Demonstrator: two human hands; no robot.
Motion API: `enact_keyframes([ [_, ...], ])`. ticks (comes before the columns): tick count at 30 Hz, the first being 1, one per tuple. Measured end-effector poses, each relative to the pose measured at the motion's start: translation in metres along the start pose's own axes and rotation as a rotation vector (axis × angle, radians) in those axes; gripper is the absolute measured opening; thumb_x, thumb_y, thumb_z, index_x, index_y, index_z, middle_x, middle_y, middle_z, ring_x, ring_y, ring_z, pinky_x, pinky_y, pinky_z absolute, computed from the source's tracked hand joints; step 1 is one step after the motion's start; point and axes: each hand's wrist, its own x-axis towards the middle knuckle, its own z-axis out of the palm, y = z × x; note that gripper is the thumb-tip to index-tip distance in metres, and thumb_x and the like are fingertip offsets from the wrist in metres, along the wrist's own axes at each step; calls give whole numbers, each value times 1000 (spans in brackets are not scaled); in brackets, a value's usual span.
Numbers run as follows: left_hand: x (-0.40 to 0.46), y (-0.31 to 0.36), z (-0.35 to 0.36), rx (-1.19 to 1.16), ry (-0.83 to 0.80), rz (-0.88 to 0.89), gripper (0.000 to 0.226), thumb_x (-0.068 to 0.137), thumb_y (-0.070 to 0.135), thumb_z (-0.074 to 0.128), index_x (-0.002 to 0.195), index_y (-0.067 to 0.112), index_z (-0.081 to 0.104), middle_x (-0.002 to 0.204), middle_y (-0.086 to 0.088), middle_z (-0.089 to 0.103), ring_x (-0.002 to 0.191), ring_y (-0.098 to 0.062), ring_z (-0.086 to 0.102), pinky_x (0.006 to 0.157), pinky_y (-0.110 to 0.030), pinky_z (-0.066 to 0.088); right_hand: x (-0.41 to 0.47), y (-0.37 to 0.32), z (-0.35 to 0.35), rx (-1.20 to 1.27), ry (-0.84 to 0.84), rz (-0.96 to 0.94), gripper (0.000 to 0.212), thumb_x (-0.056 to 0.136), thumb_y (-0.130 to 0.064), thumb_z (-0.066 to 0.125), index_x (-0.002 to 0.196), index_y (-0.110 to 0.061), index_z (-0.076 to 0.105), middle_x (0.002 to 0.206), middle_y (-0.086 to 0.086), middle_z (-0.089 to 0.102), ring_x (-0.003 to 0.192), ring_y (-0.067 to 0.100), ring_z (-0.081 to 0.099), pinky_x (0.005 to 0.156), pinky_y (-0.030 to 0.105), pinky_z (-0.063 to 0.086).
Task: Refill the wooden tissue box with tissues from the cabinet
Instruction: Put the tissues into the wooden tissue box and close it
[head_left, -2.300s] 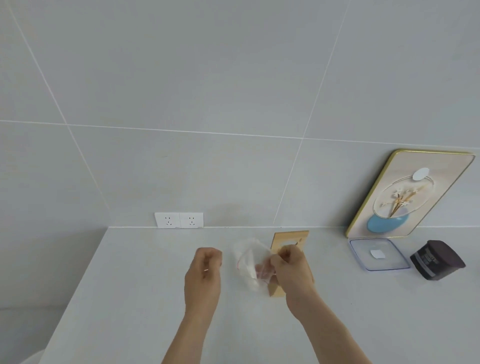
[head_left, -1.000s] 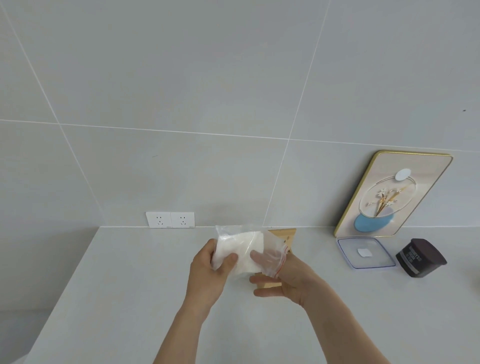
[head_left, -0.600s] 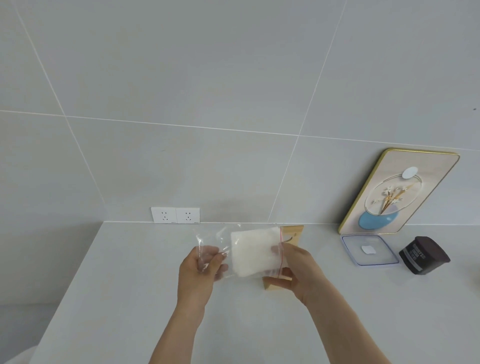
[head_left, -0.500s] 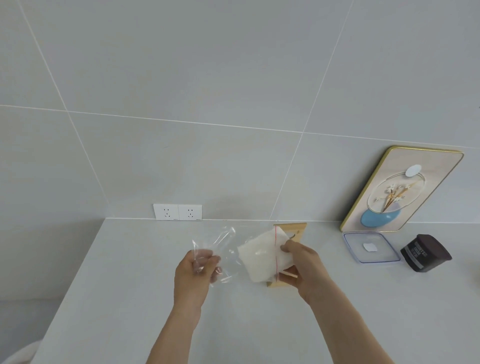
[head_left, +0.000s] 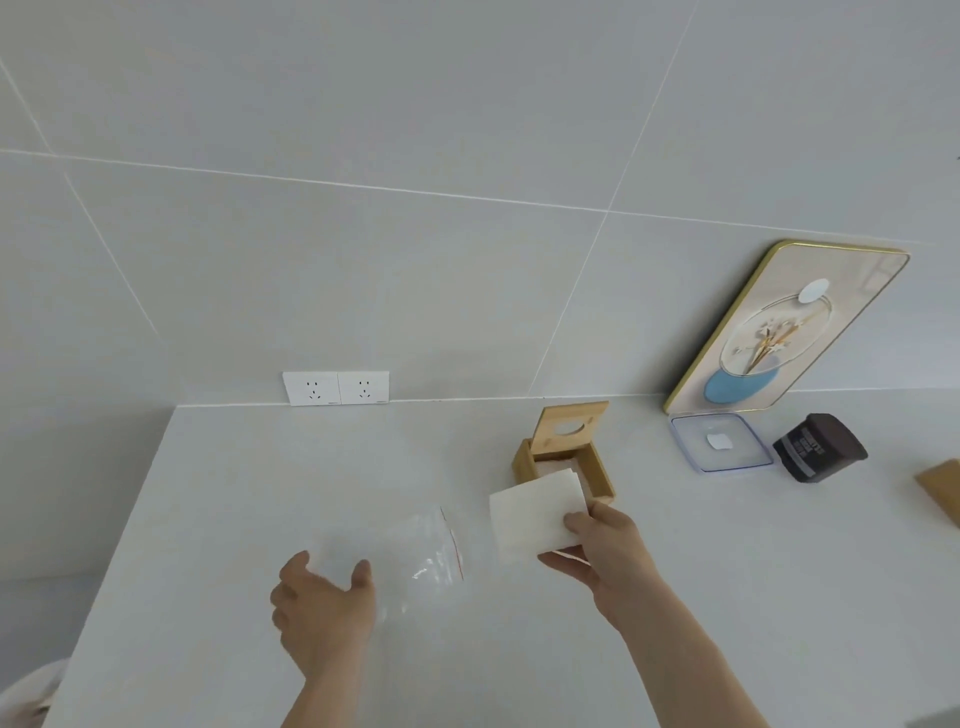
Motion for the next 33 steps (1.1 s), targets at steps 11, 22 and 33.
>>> enact_keyframes([
  [11,-73,97,69,-276,-757,-97,37,92,51,67,106,17,74,103,-5,79,96,-26,77,91,-41,59,34,-10,-25,65,-143,54,17,102,-8,58,113,1,69,110,19,71,97,34,72,90,51,63],
  [22,-82,142,167,-55,-473,158,41,83,31,75,117,30,52,99,3,74,91,-21,72,86,-45,59,135,-24,-83,-245,100,-109,26,94,-9,67,116,-20,62,99,3,74,88,19,70,83,44,63],
  [33,-76,150,207,541,-139,631,29,95,32,58,120,31,44,101,7,69,97,-22,63,85,-35,47,192,-15,-78,-724,184,-431,13,89,-11,67,92,-24,67,80,-14,65,72,22,65,60,29,46],
])
